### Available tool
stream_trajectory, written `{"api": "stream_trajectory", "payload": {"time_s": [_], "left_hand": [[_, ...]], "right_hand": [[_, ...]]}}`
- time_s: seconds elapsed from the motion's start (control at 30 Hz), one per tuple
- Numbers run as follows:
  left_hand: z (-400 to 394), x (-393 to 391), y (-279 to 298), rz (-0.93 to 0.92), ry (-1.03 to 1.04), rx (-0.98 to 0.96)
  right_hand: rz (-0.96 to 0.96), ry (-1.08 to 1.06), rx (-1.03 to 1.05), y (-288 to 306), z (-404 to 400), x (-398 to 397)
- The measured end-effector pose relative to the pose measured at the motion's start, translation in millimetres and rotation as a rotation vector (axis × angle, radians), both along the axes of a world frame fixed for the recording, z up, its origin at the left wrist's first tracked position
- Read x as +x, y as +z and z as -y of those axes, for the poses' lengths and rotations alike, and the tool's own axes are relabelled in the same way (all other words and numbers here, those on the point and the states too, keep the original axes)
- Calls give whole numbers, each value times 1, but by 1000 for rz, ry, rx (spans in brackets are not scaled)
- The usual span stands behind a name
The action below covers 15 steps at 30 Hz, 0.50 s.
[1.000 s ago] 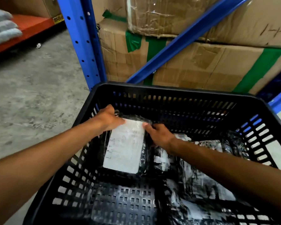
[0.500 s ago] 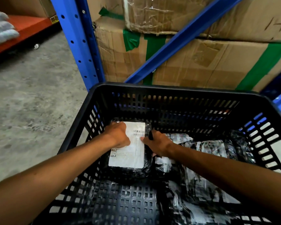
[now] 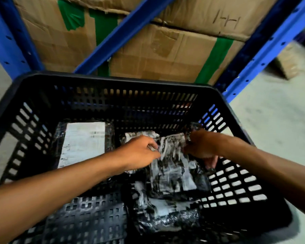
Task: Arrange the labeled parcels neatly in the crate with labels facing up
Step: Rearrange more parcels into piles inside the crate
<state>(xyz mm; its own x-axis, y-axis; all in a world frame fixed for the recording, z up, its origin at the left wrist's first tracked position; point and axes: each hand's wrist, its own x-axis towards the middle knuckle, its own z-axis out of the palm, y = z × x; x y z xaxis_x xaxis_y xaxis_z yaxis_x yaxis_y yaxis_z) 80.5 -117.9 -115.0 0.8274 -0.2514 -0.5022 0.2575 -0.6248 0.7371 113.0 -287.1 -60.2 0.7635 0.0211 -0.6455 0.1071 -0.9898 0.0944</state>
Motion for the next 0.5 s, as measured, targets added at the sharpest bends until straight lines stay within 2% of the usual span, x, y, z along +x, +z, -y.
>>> {"api": "stream_trajectory", "payload": {"time_s": [0.13, 0.17, 0.27, 0.33, 0.37, 0.5], "left_hand": [[10, -2, 2, -104, 15, -82], [9, -3, 3, -116, 63, -99], [-2, -7, 9, -161, 208, -144], [-16, -12, 13, -193, 250, -129], [-22, -14, 13, -193, 271, -101], [-25, -20, 20, -162, 354, -128]], "right_hand": [[-45, -236, 259, -14, 3, 3], [-78, -328, 403, -12, 1, 4], [-174, -500, 1003, -3, -11, 5], [-294, -553, 1274, -6, -25, 1], [-302, -541, 1323, -9, -32, -1], [-159, -459, 1298, -17, -49, 0]]}}
